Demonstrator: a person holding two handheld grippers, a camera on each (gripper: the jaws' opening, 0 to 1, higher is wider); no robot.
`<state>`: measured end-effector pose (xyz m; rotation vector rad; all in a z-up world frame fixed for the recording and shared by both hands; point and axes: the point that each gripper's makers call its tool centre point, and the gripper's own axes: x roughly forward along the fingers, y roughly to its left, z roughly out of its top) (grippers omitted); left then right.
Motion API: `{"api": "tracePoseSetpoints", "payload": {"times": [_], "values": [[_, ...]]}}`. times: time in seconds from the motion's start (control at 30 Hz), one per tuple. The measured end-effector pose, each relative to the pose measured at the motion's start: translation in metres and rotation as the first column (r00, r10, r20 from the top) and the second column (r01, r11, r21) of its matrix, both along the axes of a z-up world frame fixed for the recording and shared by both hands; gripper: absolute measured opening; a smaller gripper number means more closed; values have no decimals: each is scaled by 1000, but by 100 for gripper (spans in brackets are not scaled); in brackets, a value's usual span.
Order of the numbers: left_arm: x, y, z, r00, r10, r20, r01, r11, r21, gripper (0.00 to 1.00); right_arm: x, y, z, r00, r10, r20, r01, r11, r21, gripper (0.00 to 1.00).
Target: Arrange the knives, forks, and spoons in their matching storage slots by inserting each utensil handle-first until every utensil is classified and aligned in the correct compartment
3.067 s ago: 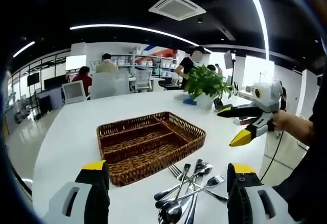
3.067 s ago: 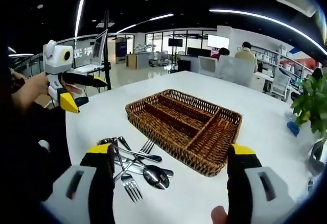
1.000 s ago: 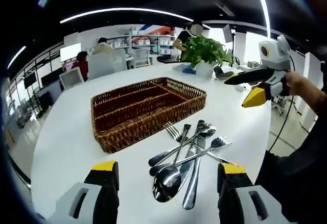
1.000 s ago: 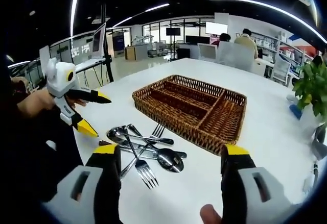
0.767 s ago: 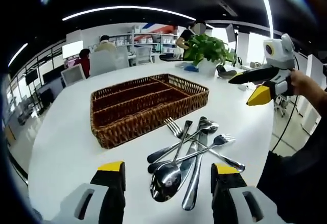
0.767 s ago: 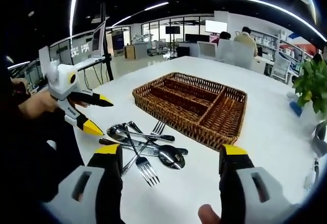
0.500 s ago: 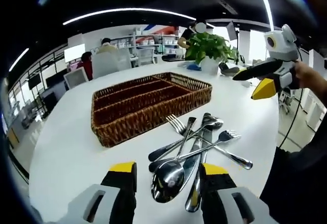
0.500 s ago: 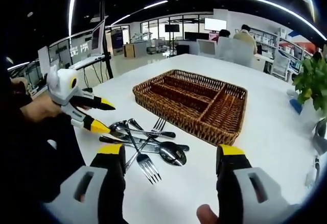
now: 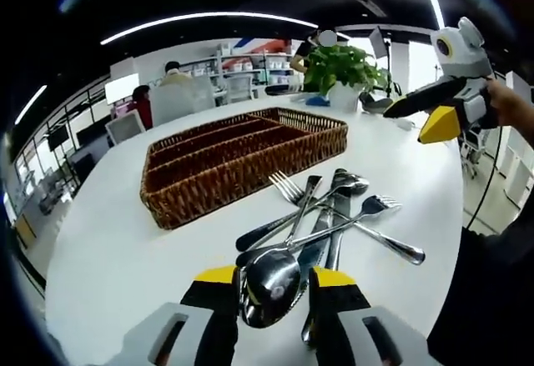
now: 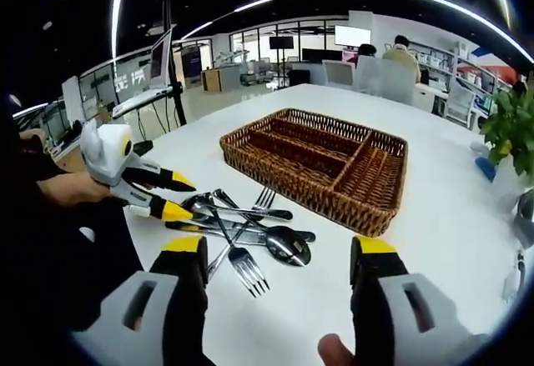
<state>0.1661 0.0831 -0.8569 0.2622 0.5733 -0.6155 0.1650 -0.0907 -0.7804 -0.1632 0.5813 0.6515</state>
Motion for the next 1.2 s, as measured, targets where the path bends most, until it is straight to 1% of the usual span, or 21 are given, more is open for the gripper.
{"api": "tracePoseSetpoints", "payload": {"times": [0.3, 0.33, 0.5, 0.57, 0.63, 0.87, 0.97, 1.0, 1.03, 1.13, 1.2], "values": [[1, 3, -8, 1000, -1, -9, 1, 1000, 22, 28, -2, 0, -2, 1000, -3, -7, 4, 1000, 7, 68], [2, 2, -7, 1000, -3, -7, 3, 1000, 11, 28, -2, 0, -2, 1000, -5, -8, 5, 1000, 7, 68], [2, 3, -8, 1000, -1, -14, 1, 1000, 6, 27, -2, -1, -3, 1000, -11, -10, 11, 1000, 7, 67], [3, 4, -8, 1000, -12, -10, 12, 1000, 18, 25, -2, -1, -4, 1000, -11, -11, 11, 1000, 6, 66], [2, 3, -7, 999, -41, -10, 42, 999, 35, 23, -3, 0, -4, 1000, -9, -11, 9, 1000, 5, 66], [7, 4, 0, 998, -64, -9, 64, 996, 54, 16, -3, 2, -4, 1000, -4, -11, 5, 1000, 7, 65], [9, 4, 1, 995, -99, -10, 100, 992, 82, 13, -4, 3, -5, 1000, -1, -12, 1, 1000, 5, 64], [9, 5, 2, 991, -136, -3, 136, 984, 114, 12, -4, 4, -4, 1000, 2, -11, -2, 1000, 4, 64], [10, 5, 2, 988, -153, 2, 151, 980, 133, 12, -4, 4, -4, 1000, 2, -10, -2, 1000, 4, 64], [13, 7, 2, 984, -181, 2, 178, 968, 177, 9, -4, 3, -3, 1000, 3, -7, -3, 1000, 1, 64], [13, 7, 2, 981, -194, 0, 190, 962, 194, 5, -3, 3, -2, 1000, 2, -4, -2, 1000, 1, 64]]}}
